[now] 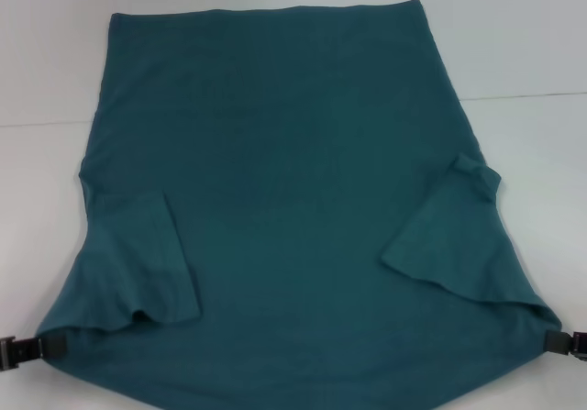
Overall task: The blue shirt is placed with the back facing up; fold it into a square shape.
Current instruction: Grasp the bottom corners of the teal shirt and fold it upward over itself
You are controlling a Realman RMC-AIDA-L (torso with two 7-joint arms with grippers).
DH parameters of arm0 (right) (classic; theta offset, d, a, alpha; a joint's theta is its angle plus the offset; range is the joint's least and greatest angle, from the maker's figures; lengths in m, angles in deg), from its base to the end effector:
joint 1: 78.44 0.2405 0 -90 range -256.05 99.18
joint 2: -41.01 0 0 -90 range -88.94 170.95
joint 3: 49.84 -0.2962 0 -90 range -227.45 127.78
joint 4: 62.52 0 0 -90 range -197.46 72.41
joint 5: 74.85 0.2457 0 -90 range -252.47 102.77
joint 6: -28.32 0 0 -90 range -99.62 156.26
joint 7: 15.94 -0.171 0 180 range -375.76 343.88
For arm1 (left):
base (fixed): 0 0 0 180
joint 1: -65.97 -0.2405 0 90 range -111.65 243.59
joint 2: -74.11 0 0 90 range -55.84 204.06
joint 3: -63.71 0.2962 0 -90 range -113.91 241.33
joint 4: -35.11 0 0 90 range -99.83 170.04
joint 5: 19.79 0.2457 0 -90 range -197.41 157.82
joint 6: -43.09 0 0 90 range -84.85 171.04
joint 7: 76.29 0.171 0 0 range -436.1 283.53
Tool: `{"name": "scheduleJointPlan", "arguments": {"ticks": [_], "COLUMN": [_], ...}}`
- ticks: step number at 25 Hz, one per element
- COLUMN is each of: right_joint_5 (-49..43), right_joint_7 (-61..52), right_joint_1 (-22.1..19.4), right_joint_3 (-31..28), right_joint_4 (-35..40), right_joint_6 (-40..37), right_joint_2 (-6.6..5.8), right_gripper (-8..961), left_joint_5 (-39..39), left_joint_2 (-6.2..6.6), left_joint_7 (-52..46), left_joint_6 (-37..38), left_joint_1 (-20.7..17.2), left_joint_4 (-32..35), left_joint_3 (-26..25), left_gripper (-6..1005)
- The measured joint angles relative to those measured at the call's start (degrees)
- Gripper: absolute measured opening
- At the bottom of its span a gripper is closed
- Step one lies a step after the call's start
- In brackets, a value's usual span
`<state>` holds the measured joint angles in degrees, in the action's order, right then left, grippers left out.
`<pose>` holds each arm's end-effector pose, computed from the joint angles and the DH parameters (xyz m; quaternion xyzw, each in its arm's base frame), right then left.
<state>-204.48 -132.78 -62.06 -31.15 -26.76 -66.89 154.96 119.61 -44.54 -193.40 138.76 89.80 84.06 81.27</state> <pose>0.4406 0.2745 0.0204 -0.7070 0.6472 0.2556 0.1261 -0.4053 0.3233 0.0238 -0.7755 -0.5866 -0.1780 0.1510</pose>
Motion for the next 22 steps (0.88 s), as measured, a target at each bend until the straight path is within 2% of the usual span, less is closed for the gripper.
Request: {"name": "scheduleJointPlan", "arguments": {"ticks": [10,22], "right_joint_5": [0.0,-0.5], "right_joint_7": [1.8,3.1], "right_joint_1": [-3.1,-5.9], "right_joint_3": [-3.7,-3.6], "right_joint_4": [0.5,0.5], "right_joint_6": [-5.1,-7.4], "right_joint_2": [-0.65,-0.62], "right_gripper": [45,53], "left_joint_5": [0.0,0.2], "left_joint_2": [-0.79,-2.01], "left_joint_7": [2.0,4.2], "left_joint_6": [5.3,8.7], "left_joint_1": [-3.3,-7.3], "left_joint_4": [0.0,0.0], "left_joint_3": [-2.1,-3.0], "left_gripper": [27,27]}}
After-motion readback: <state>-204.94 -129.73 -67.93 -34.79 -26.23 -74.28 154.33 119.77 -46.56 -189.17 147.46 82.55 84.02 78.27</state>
